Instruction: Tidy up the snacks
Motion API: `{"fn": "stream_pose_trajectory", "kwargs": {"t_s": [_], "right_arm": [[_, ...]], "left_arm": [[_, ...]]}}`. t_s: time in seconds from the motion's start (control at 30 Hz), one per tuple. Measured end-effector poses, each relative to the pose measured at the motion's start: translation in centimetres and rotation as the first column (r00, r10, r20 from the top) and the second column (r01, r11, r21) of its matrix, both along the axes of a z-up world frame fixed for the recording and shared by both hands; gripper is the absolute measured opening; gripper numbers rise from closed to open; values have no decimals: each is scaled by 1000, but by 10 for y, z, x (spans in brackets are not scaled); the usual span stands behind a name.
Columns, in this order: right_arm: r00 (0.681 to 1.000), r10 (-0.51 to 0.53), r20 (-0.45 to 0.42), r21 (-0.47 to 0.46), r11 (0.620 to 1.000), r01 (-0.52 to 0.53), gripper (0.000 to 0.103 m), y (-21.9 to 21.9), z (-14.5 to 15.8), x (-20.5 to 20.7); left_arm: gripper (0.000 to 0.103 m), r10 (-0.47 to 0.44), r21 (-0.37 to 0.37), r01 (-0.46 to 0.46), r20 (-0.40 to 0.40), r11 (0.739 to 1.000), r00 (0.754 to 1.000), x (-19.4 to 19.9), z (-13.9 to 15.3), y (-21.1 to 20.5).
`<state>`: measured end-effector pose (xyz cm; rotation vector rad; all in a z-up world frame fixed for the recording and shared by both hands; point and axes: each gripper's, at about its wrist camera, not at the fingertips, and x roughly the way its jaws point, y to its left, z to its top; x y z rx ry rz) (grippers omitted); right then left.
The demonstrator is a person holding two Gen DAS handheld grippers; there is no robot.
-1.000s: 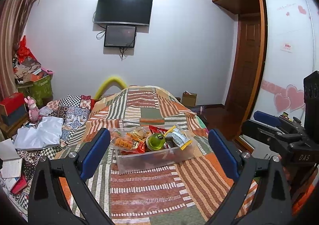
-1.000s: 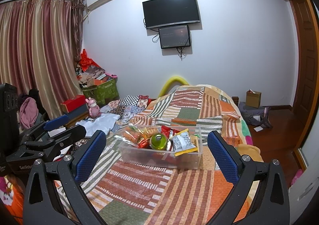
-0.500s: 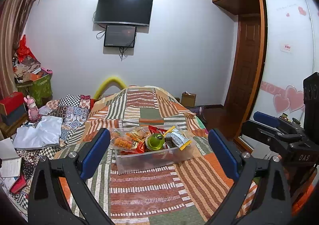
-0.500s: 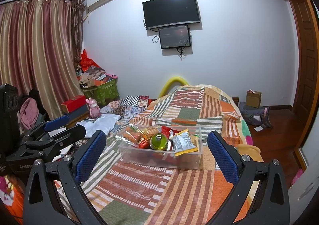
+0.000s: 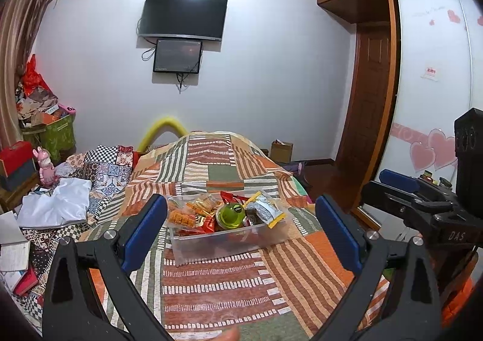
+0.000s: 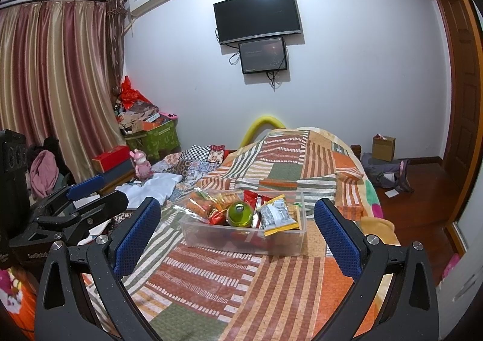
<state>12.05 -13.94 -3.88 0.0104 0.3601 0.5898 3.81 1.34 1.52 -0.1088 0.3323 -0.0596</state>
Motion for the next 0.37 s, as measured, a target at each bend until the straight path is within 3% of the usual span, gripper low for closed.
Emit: {"fn": "stream_pose_trajectory", "kwargs": {"t_s": [0.37], "right_arm": [[1000, -3, -8, 4, 1000, 3, 102, 0, -3, 1]], "left_arm": [[100, 8, -11, -8, -13, 1000, 1000, 3, -1, 2]]}}
